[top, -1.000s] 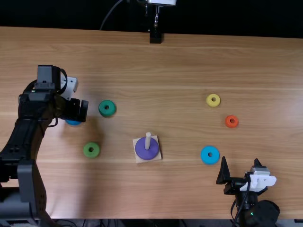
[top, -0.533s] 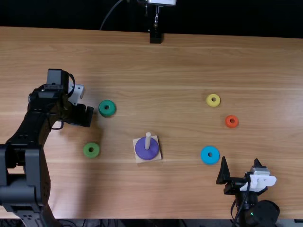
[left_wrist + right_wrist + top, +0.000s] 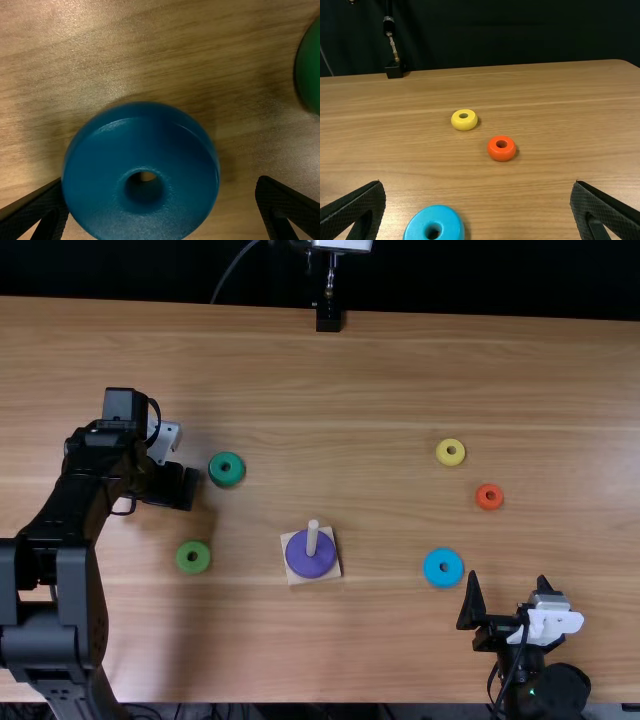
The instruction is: Build the Hanoi tower: stack the rings onto the peg from bottom to top in this color order: purple, dark blue, light blue, dark green, light green, yellow, orange.
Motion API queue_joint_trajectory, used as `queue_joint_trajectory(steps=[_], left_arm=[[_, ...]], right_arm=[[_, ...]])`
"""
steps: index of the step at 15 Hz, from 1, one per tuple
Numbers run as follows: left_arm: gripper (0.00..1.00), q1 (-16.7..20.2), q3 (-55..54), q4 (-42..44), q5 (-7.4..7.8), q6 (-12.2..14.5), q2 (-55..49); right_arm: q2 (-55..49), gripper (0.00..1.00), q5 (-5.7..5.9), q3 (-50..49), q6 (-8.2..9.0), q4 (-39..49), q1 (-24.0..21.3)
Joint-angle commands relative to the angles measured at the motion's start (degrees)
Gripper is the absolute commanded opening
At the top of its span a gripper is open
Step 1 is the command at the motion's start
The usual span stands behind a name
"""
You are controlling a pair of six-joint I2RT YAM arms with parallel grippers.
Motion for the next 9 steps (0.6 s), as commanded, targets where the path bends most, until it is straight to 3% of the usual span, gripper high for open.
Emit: queue_joint_trajectory(steps=[1, 2, 3, 5, 9], left_arm=[[0.56, -0.3, 1.5, 0.0, 1.72, 1.0, 1.3], [0.21, -0.3, 1.5, 0.2, 1.72, 1.0, 1.3], [0.0, -0.3, 1.4, 1.8, 1.72, 0.6, 1.2], [0.0, -0.3, 1.3, 5.9, 0.88, 0.4, 0.7], [0.0, -0.7, 6.1, 3.6, 0.56, 0.5, -4.6]], right_arm=[[-0.7, 1.0, -0.29, -3.5, -0.05, -4.1, -0.8], [-0.7, 1.0, -0.29, -3.5, -0.05, -4.1, -0.8], [-0.7, 1.0, -0.29, -3.5, -0.05, -4.1, -0.8], [-0.7, 1.0, -0.29, -3.5, -0.05, -4.1, -0.8], [-0.7, 1.0, -0.29, -3.5, -0.05, -4.1, -0.8]])
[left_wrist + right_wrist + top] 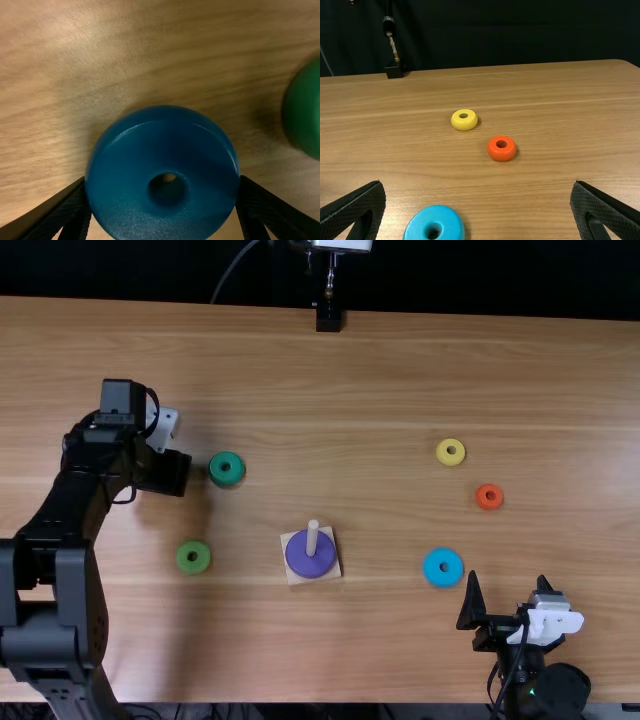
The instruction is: Build the Hanoi tower: stack the rings onto the peg from bottom to top in this color order: purple, dark blue, light blue, dark green, light green, yellow, orange.
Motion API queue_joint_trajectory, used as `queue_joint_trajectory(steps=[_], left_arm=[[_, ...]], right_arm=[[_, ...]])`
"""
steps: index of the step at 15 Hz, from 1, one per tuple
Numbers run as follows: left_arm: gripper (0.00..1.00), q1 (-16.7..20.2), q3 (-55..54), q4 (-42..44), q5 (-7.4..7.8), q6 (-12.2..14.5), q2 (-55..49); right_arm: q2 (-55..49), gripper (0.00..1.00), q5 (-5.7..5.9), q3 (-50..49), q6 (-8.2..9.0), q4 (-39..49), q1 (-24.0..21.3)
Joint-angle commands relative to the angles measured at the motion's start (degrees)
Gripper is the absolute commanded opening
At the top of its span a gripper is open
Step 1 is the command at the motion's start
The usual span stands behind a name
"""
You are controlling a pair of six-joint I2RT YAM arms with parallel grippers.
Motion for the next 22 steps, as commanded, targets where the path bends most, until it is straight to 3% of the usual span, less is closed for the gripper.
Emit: queue_joint_trajectory(steps=[1, 5, 7, 10, 13, 15, 16, 18, 22], left_arm=[[0.0, -0.8, 5.8, -3.7, 0.43, 0.4, -5.5], [0.0, -3.7, 17.9, -34.0, 0.54, 0.5, -7.1], [0.0, -6.2, 23.2, -42.2, 0.43, 0.4, -7.5], [0.0, -12.6, 27.7, -45.1, 0.01, -0.5, -9.6], [0.0, -19.1, 28.4, -44.3, 0.01, -9.2, -11.5], [0.0, -23.4, 28.7, -44.3, -1.26, -12.3, -11.6], [0.0, -25.5, 29.3, -44.2, -2.42, -13.2, -11.6], [0.0, -29.4, 29.8, -44.0, -3.26, -15.3, -11.6], [0.0, -33.4, 33.7, -44.0, -3.37, -18.3, -10.9]], right_arm=[[-0.7, 1.0, -0.29, -3.6, -0.05, -4.1, -0.8], [-0.7, 1.0, -0.29, -3.5, -0.05, -4.1, -0.8], [-0.7, 1.0, -0.29, -3.5, -0.05, -4.1, -0.8], [-0.7, 1.0, -0.29, -3.5, -0.05, -4.1, -0.8], [-0.7, 1.0, -0.29, -3.5, -0.05, -4.1, -0.8], [-0.7, 1.0, -0.29, -3.5, -0.05, -4.1, -0.8], [-0.7, 1.0, -0.29, -3.5, -0.05, -4.1, -0.8], [-0.7, 1.0, -0.29, -3.5, -0.05, -4.1, -0.8], [-0.7, 1.0, -0.29, -3.5, -0.05, -4.1, -0.8]])
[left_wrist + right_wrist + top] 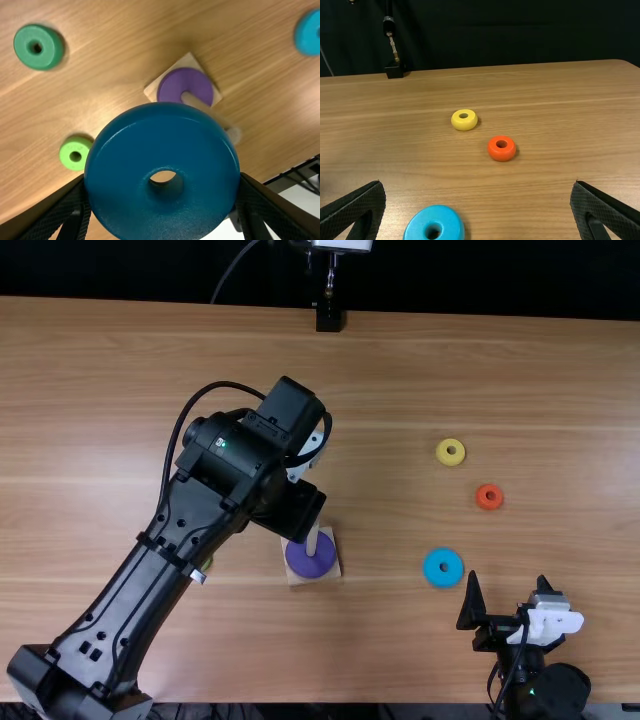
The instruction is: Build the Hanoi tower: stack the rings onto the peg from bottom to top in this color order: purple, dark blue, light blue, dark green, light green, yellow, orange.
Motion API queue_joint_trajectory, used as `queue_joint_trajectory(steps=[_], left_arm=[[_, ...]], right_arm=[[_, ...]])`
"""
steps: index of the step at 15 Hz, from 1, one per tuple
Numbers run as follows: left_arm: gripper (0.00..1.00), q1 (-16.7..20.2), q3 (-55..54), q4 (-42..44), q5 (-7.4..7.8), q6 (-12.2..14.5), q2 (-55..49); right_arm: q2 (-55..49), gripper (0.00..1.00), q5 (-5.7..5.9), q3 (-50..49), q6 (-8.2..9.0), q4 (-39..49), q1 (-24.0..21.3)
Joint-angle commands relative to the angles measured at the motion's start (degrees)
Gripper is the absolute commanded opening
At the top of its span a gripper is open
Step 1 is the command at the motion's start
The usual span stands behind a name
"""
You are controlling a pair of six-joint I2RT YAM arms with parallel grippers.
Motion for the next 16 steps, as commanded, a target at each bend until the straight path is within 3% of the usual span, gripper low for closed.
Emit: queue_joint_trajectory(steps=[1, 3, 6, 16], left_arm=[[0.0, -1.1, 2.5, 0.2, -0.87, -2.4, -0.4], [0.0, -3.0, 2.8, 1.5, -0.87, -3.9, 0.9], [0.0, -4.9, 3.8, 3.1, -0.87, -4.1, 2.6], [0.0, -5.2, 1.6, 2.9, -0.87, -4.2, 2.7]], right_arm=[[-0.7, 1.0, -0.29, -3.5, -0.08, -4.1, -0.8], [-0.7, 1.0, -0.29, -3.5, -0.08, -4.1, -0.8], [-0.7, 1.0, -0.29, -3.5, -0.08, -4.1, -0.8], [-0.7, 1.0, -0.29, -3.5, -0.08, -4.1, -0.8]])
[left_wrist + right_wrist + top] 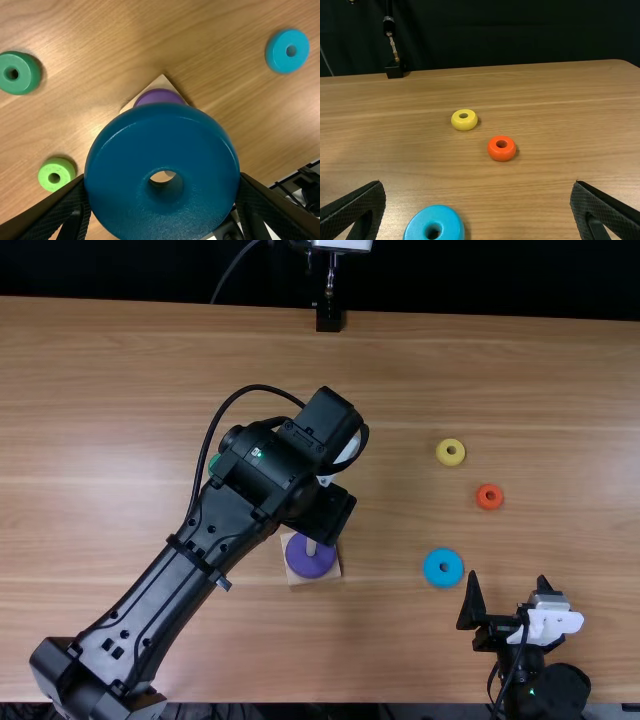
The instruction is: Build the Hanoi tower: stack the rings onto the peg from bottom to top in this color order: purple, dark blue, light blue, dark green, light green, yellow, orange.
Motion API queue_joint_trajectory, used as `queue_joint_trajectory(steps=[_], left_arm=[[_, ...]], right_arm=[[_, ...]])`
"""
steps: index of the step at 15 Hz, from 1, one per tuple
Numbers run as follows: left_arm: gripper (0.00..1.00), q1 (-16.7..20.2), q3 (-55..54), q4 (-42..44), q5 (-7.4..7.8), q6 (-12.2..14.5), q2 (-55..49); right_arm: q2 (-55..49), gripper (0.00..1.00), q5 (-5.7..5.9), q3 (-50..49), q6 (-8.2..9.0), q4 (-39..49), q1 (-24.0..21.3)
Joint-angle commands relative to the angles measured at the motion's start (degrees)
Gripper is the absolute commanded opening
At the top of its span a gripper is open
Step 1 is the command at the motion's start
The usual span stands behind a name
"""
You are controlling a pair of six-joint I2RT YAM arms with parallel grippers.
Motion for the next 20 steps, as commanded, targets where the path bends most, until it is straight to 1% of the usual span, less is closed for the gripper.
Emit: queue_joint_trajectory(steps=[1, 6, 10, 11, 13, 16, 17, 19, 20], left_arm=[[0.0, -0.3, -1.2, 0.0, 0.0, -0.8, 0.2], [0.0, -0.6, -4.6, 0.1, 0.0, -2.6, -0.1], [0.0, -2.2, -5.9, 0.1, 0.0, -2.8, -0.2], [0.0, -2.5, -6.1, 0.1, 0.0, -3.2, -0.2], [0.0, -2.8, -6.1, 0.2, 0.0, -4.1, -0.2], [0.0, -2.8, -6.4, 0.2, 0.0, -4.0, -0.2], [0.06, -2.8, -6.9, 0.2, 0.0, -4.0, -0.2], [0.5, -2.8, -7.6, 0.2, -0.11, -3.8, -0.2], [0.69, -2.8, -7.6, 0.2, -0.11, -3.8, -0.2]], right_arm=[[-0.7, 1.0, -0.27, -3.5, -0.05, -4.2, -0.8], [-0.7, 1.0, -0.27, -3.5, -0.05, -4.2, -0.8], [-0.7, 1.0, -0.27, -3.6, -0.05, -4.2, -0.8], [-0.7, 1.0, -0.27, -3.5, -0.05, -4.2, -0.8], [-0.7, 1.0, -0.27, -3.6, -0.05, -4.2, -0.8], [-0.7, 1.0, -0.27, -3.5, -0.05, -4.2, -0.8], [-0.7, 1.0, -0.27, -3.5, -0.05, -4.2, -0.8], [-0.7, 1.0, -0.27, -3.5, -0.05, -4.2, -0.8], [-0.7, 1.0, -0.27, -3.5, -0.05, -4.2, -0.8]])
